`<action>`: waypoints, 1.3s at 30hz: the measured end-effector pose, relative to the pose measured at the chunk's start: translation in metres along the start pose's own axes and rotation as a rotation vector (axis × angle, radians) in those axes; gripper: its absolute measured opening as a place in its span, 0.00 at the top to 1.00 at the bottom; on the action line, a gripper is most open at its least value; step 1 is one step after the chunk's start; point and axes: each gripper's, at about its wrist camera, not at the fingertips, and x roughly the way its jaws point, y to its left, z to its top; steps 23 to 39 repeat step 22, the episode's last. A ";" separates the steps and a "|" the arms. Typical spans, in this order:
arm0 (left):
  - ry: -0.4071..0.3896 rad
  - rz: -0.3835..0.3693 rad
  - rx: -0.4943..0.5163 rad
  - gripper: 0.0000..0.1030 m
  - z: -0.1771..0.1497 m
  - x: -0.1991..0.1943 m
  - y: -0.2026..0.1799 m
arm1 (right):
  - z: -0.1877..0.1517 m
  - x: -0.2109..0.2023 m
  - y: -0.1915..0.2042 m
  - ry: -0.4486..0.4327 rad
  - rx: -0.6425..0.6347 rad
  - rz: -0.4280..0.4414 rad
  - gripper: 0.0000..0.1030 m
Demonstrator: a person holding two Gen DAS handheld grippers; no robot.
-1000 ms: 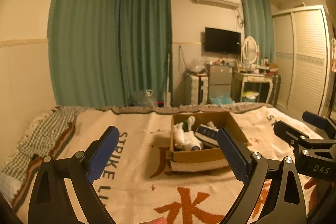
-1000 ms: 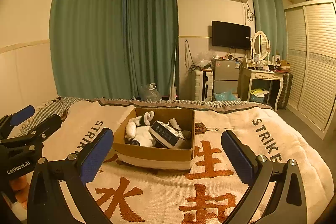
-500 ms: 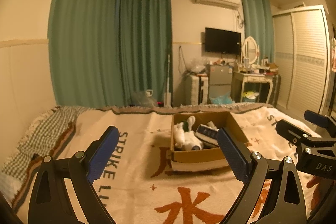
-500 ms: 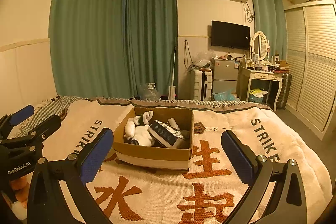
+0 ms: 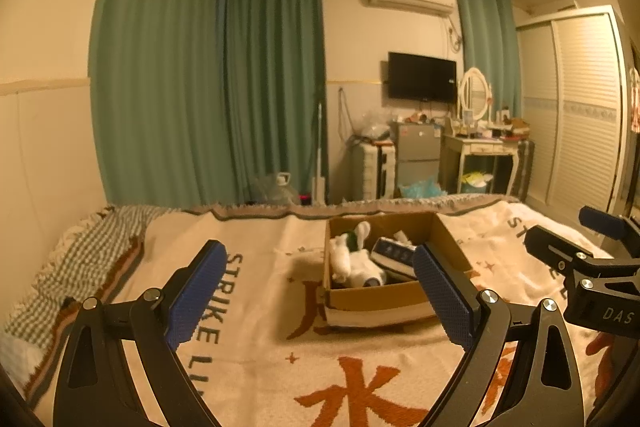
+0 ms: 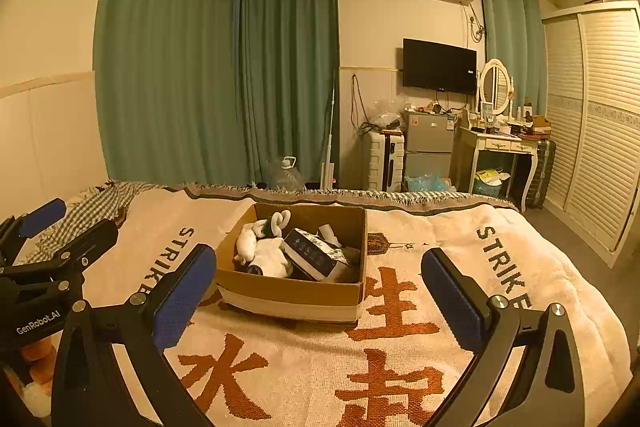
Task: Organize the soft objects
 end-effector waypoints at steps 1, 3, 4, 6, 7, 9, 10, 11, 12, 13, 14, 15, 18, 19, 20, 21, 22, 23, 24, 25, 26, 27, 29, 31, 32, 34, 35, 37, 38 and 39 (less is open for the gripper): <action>0.000 -0.001 -0.002 0.07 0.000 0.000 0.000 | 0.000 0.000 0.000 0.001 0.000 0.000 0.00; 0.002 0.002 -0.005 0.07 0.000 0.000 0.001 | -0.001 0.000 0.001 0.002 -0.002 0.000 0.00; 0.004 0.003 -0.005 0.07 0.000 0.000 0.001 | -0.001 0.000 0.001 0.001 -0.002 0.000 0.00; 0.005 0.004 -0.002 0.07 0.000 0.000 0.001 | -0.001 0.001 0.001 0.002 -0.002 -0.001 0.00; 0.006 0.005 -0.003 0.07 0.000 0.000 0.001 | -0.001 0.001 0.001 0.001 -0.002 0.000 0.00; 0.006 0.003 -0.004 0.07 -0.001 0.000 0.001 | -0.001 0.001 0.001 0.001 -0.001 -0.002 0.00; 0.005 0.005 -0.004 0.07 -0.001 0.000 0.001 | -0.001 0.001 0.001 0.001 0.000 -0.002 0.00; 0.005 0.006 -0.001 0.07 -0.001 0.000 0.001 | -0.001 0.002 0.001 0.004 0.001 -0.001 0.00; 0.003 0.008 0.001 0.07 -0.001 0.000 0.000 | -0.002 0.002 0.001 0.006 0.001 -0.002 0.00; 0.002 0.009 0.004 0.07 -0.002 -0.001 0.000 | -0.002 0.002 0.001 0.007 0.001 -0.003 0.00; 0.001 0.009 0.005 0.07 -0.002 -0.001 0.000 | -0.003 0.002 0.001 0.008 0.001 -0.003 0.00; 0.002 0.008 0.002 0.07 -0.002 -0.001 0.000 | -0.003 0.003 0.001 0.011 0.002 -0.001 0.00; 0.004 0.003 -0.008 0.07 -0.002 -0.001 0.001 | -0.005 0.002 0.002 0.014 0.003 0.001 0.00; 0.006 0.001 -0.008 0.07 -0.002 -0.001 0.002 | -0.005 0.003 0.003 0.017 0.002 0.004 0.00; 0.005 0.003 -0.008 0.07 -0.001 -0.001 0.002 | -0.006 0.003 0.003 0.018 -0.001 0.005 0.00; 0.003 0.006 -0.007 0.07 -0.001 -0.001 0.002 | -0.006 0.003 0.004 0.019 -0.005 0.003 0.00; 0.003 0.005 -0.004 0.07 -0.001 -0.001 0.001 | -0.006 0.003 0.005 0.018 -0.006 0.002 0.00; 0.003 0.005 -0.004 0.07 -0.001 -0.001 0.001 | -0.006 0.003 0.005 0.018 -0.006 0.002 0.00; 0.003 0.005 -0.004 0.07 -0.001 -0.001 0.001 | -0.006 0.003 0.005 0.018 -0.006 0.002 0.00; 0.003 0.005 -0.004 0.07 -0.001 -0.001 0.001 | -0.006 0.003 0.005 0.018 -0.006 0.002 0.00; 0.003 0.005 -0.004 0.07 -0.001 -0.001 0.001 | -0.006 0.003 0.005 0.018 -0.006 0.002 0.00; 0.003 0.005 -0.004 0.07 -0.001 -0.001 0.001 | -0.006 0.003 0.005 0.018 -0.006 0.002 0.00; 0.003 0.005 -0.004 0.07 -0.001 -0.001 0.001 | -0.006 0.003 0.005 0.018 -0.006 0.002 0.00; 0.003 0.005 -0.004 0.07 -0.001 -0.001 0.001 | -0.006 0.003 0.005 0.018 -0.006 0.002 0.00; 0.003 0.005 -0.004 0.07 -0.001 -0.001 0.001 | -0.006 0.003 0.005 0.018 -0.006 0.002 0.00; 0.003 0.005 -0.004 0.07 -0.001 -0.001 0.001 | -0.006 0.003 0.005 0.018 -0.006 0.002 0.00; 0.003 0.005 -0.004 0.07 -0.001 -0.001 0.001 | -0.006 0.003 0.005 0.018 -0.006 0.002 0.00; 0.003 0.005 -0.004 0.07 -0.001 -0.001 0.001 | -0.006 0.003 0.005 0.018 -0.006 0.002 0.00; 0.003 0.005 -0.004 0.07 -0.001 -0.001 0.001 | -0.006 0.003 0.005 0.018 -0.006 0.002 0.00; 0.003 0.005 -0.004 0.07 -0.001 -0.001 0.001 | -0.006 0.003 0.005 0.018 -0.006 0.002 0.00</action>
